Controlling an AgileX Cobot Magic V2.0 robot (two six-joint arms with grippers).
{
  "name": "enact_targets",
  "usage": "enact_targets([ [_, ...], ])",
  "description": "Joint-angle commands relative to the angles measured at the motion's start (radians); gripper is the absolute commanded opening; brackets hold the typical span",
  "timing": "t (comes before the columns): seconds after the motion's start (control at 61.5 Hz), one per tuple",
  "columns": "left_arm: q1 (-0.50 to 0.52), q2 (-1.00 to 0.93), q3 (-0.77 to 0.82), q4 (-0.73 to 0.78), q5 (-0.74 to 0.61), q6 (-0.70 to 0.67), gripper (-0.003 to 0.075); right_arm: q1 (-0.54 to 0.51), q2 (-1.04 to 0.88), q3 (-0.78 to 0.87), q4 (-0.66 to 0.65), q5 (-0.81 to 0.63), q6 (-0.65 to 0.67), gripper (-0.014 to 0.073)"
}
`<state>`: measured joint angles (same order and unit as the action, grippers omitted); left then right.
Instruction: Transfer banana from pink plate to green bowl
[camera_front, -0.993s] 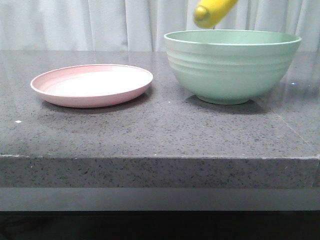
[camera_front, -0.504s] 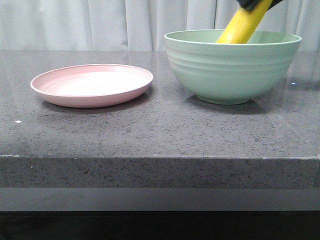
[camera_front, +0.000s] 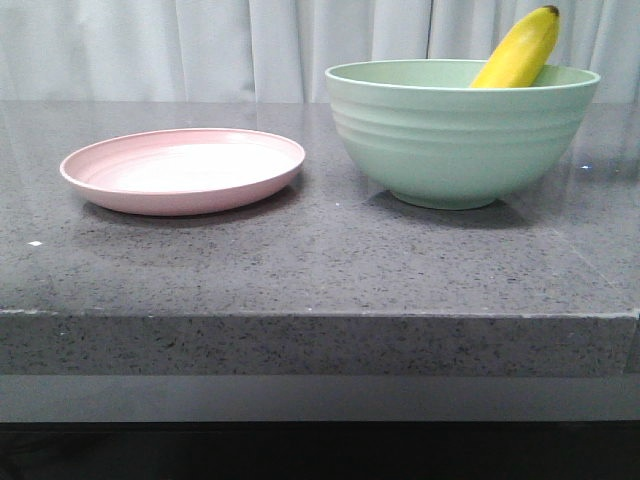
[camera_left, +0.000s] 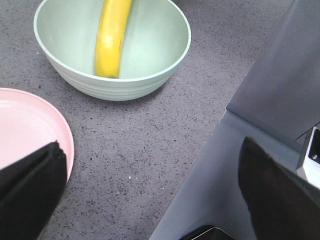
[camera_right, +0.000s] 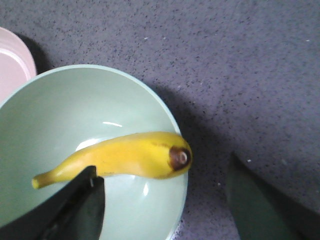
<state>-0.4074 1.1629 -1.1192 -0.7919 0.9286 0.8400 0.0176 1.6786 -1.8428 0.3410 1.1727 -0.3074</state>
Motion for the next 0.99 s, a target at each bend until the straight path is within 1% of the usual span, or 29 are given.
enact_targets([
  [0.0, -0.005, -0.023, -0.033, -0.049, -0.034, -0.008, 0.0678, 0.029, -0.116, -0.02, 0.006, -0.021, 0.031, 0.0528],
  [0.13, -0.005, -0.023, -0.033, -0.049, -0.034, -0.008, 0.0678, 0.109, -0.24, 0.081, -0.009, -0.052, 0.034, 0.0528],
  [0.244, -0.005, -0.023, -0.033, -0.049, -0.034, -0.008, 0.0678, 0.186, -0.363, 0.244, -0.038, -0.131, 0.038, 0.0528],
  [0.325, -0.005, -0.023, -0.033, -0.049, -0.034, -0.008, 0.0678, 0.218, -0.449, 0.367, -0.04, -0.19, 0.038, 0.0528],
  [0.472, -0.005, -0.023, -0.033, -0.049, -0.034, -0.008, 0.0678, 0.223, -0.596, 0.57, -0.038, -0.247, 0.039, 0.0528],
  [0.602, -0.005, -0.023, -0.033, -0.049, -0.034, -0.008, 0.0678, 0.223, -0.714, 0.701, -0.024, -0.254, 0.039, 0.0528],
  [0.7, -0.005, -0.023, -0.033, -0.049, -0.034, -0.008, 0.0678, 0.223, -0.802, 0.804, 0.017, -0.254, 0.039, 0.0528],
  [0.797, -0.005, -0.023, -0.033, -0.051, -0.032, -0.008, 0.0678, 0.223, -0.878, 0.878, 0.075, -0.254, 0.039, 0.0528],
  [0.895, -0.005, -0.023, -0.033, -0.053, -0.032, -0.008, 0.0675, 0.223, -0.937, 0.913, 0.098, -0.256, 0.039, 0.0528],
  [0.976, -0.005, -0.023, -0.033, -0.053, -0.032, -0.008, 0.0638, 0.223, -0.965, 0.926, 0.11, -0.253, 0.039, 0.0528],
])
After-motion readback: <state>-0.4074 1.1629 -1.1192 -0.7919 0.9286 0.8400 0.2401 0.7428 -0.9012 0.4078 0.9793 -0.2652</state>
